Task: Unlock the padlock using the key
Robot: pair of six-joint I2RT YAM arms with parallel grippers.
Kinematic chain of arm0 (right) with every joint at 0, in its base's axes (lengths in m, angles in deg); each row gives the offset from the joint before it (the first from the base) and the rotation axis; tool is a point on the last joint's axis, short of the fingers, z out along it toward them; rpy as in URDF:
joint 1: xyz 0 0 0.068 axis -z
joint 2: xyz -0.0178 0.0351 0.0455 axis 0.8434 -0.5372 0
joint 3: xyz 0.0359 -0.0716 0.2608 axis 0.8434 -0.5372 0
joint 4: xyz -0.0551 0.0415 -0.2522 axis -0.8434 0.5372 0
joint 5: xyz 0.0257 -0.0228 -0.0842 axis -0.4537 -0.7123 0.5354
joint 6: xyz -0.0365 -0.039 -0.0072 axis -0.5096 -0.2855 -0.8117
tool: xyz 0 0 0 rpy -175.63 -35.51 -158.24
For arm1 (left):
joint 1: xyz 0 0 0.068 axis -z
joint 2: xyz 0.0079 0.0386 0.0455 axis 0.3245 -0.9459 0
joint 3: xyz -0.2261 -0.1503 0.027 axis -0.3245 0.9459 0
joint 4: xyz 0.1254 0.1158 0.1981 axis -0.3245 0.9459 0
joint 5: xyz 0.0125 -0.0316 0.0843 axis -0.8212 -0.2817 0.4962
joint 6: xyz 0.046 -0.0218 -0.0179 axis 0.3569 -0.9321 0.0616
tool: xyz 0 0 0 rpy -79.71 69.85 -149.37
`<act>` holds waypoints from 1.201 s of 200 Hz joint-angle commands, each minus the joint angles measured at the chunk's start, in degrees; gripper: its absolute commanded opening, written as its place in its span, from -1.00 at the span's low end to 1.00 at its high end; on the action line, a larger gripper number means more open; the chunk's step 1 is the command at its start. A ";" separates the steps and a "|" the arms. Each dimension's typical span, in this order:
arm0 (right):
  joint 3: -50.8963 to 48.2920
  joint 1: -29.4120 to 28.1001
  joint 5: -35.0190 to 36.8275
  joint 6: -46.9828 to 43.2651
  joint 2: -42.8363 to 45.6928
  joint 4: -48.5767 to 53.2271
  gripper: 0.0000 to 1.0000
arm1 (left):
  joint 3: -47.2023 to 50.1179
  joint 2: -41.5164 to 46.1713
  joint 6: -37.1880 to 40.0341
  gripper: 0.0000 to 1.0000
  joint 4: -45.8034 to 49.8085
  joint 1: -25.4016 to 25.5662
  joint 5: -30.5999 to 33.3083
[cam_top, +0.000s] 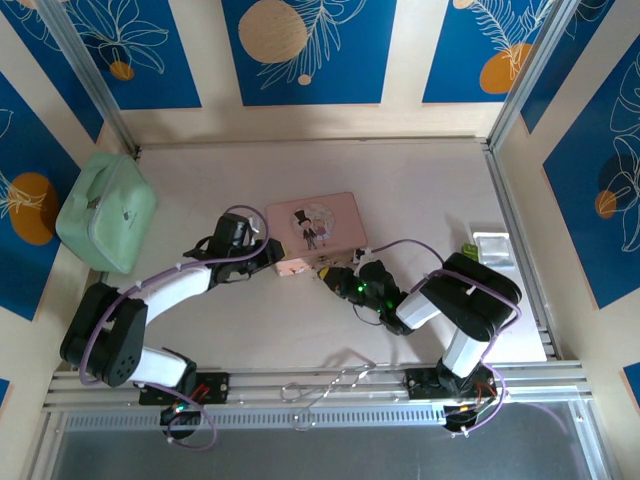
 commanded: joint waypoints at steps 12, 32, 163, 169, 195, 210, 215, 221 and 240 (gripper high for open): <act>0.24 -0.33 0.90 -0.22 0.47 -1.87 -1.00 | 1.23 -0.74 1.75 -0.09 8.74 -1.84 3.58; 0.34 -0.42 1.13 -0.04 0.23 -2.07 -1.00 | 1.31 -0.66 1.85 -0.09 8.66 -1.86 3.58; 1.95 -0.60 3.21 3.61 -4.34 -7.92 -1.00 | 1.06 -0.50 3.17 -0.09 9.15 -1.89 3.57; 1.75 -0.60 3.42 3.66 -4.35 -8.15 -1.00 | 1.12 -0.48 3.17 -0.09 9.12 -1.83 3.63; 1.26 -0.35 3.69 3.75 -4.35 -8.94 -1.00 | 1.12 -0.52 3.17 -0.09 9.20 -1.84 3.66; 0.90 -0.17 4.11 3.92 -4.10 -9.07 -1.00 | 1.12 -0.48 3.30 -0.09 9.38 -1.83 3.66; 0.81 -0.07 4.21 4.00 -4.01 -9.04 -1.00 | 1.06 -0.53 3.35 -0.09 9.42 -1.83 3.74; 0.69 0.02 4.47 4.09 -3.85 -8.90 -1.00 | 1.08 -0.48 3.35 -0.09 9.49 -1.83 3.75; 0.24 0.24 4.87 4.03 -3.27 -8.64 -1.00 | 0.96 -0.46 3.52 -0.09 9.69 -1.83 3.84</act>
